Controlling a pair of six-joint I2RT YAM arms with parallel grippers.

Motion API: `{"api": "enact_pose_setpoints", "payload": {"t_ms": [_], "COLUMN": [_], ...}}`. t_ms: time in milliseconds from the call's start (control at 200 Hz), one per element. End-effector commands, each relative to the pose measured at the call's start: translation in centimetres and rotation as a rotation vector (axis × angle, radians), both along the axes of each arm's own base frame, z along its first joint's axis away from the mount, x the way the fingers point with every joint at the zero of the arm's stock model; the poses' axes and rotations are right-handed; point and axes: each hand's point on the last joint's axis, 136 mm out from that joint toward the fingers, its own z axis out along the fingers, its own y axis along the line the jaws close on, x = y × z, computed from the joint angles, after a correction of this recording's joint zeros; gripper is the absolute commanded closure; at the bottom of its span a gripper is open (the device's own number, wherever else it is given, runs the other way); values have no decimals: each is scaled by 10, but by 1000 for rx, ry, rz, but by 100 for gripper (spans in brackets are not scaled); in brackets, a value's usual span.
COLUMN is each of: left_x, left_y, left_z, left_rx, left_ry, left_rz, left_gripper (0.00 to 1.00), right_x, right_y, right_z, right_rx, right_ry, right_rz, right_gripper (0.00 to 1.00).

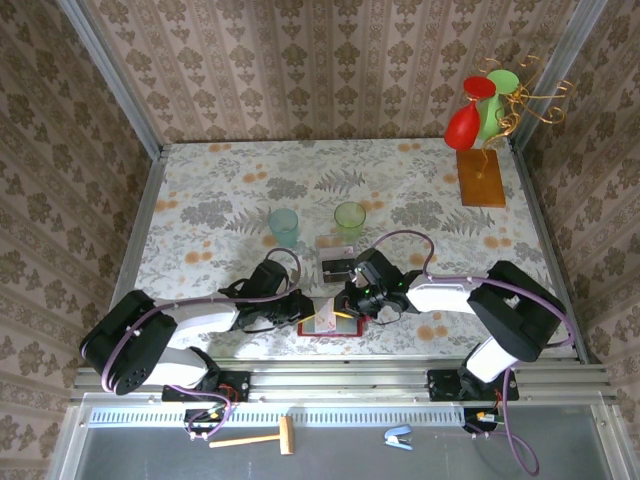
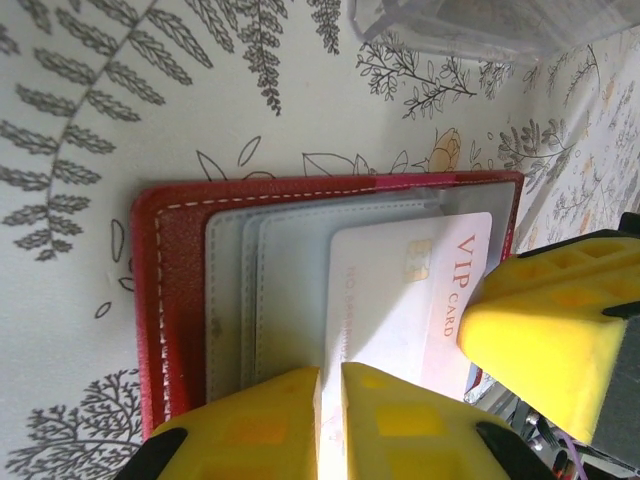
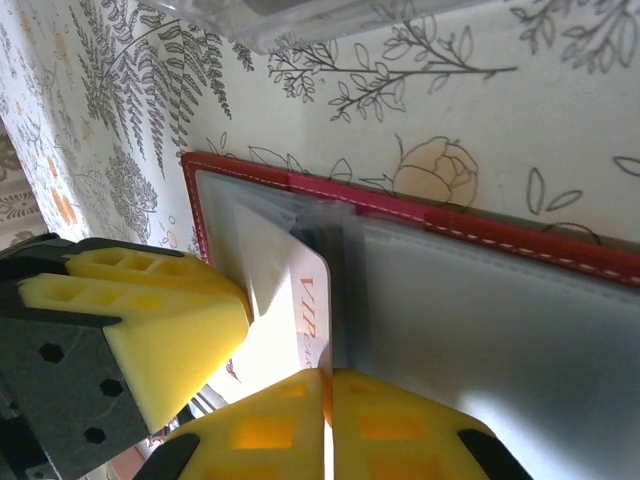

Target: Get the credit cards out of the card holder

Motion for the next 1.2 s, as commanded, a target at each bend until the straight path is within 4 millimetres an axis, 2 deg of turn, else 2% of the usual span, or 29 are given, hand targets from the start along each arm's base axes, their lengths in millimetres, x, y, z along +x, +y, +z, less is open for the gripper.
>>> {"api": "enact_pose_setpoints", "payload": {"t_ms": [0, 300, 620, 645, 920, 1195], "left_x": [-7, -6, -5, -5, -2, 2], "left_y": [7, 6, 7, 7, 5, 4], "left_z": [-6, -3, -3, -2, 6, 17], "left_rx": [30, 27, 30, 29, 32, 17], "left_ry": [19, 18, 18, 16, 2, -20], "left_rz": [-7, -7, 6, 4, 5, 21], "left_gripper": [85, 85, 85, 85, 84, 83], "right_x": [-4, -8, -11, -10, -6, 2], "right_y": [-14, -29, -42, -42, -51, -60], "right_z": [-5, -3, 9, 19, 41, 65], "right_rx": [-46, -81, -126, -113, -145, -205], "right_ry": [-3, -13, -48, -74, -133, -227], "right_rz": [-7, -8, 10, 10, 34, 130], "right_gripper": [93, 93, 96, 97, 100, 100]}}
